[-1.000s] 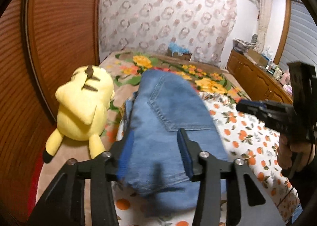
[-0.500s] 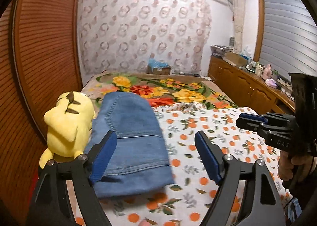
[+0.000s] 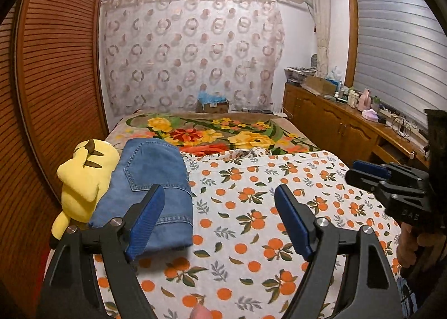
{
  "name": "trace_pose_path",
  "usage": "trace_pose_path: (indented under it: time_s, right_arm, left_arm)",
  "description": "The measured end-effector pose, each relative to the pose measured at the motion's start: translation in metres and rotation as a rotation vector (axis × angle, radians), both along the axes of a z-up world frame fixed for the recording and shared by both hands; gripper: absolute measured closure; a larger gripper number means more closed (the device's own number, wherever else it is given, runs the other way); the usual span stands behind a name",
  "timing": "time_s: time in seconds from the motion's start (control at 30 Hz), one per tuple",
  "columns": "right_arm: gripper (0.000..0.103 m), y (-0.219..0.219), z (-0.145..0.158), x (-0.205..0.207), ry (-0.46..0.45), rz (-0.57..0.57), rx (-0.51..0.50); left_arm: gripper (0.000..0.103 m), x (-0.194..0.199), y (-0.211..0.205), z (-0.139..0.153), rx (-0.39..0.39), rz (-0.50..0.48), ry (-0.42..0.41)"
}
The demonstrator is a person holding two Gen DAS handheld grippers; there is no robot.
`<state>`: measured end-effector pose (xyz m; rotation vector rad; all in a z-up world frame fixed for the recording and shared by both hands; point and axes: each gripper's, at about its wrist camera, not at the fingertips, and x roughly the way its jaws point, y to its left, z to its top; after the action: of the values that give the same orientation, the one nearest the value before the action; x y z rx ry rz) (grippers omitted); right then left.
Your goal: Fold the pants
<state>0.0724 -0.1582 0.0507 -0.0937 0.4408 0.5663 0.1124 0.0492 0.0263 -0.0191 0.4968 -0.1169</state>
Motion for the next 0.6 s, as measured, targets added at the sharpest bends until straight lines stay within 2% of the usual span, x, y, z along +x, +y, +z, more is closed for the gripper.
trace_pose_path:
  time_s: [0.43,0.6]
  right_arm:
    - [0.056,-0.021,0.007,-0.059,-0.056,-0.082,0.022]
    - [0.043,-0.030,0.007,-0.070,-0.066,-0.109,0.033]
  left_arm:
    - [0.022,-0.027,-0.036,0.011,0.029,0.005,-0.017]
    - [0.022,-0.035,-0.048,0.013,0.032,0.005,-0.026]
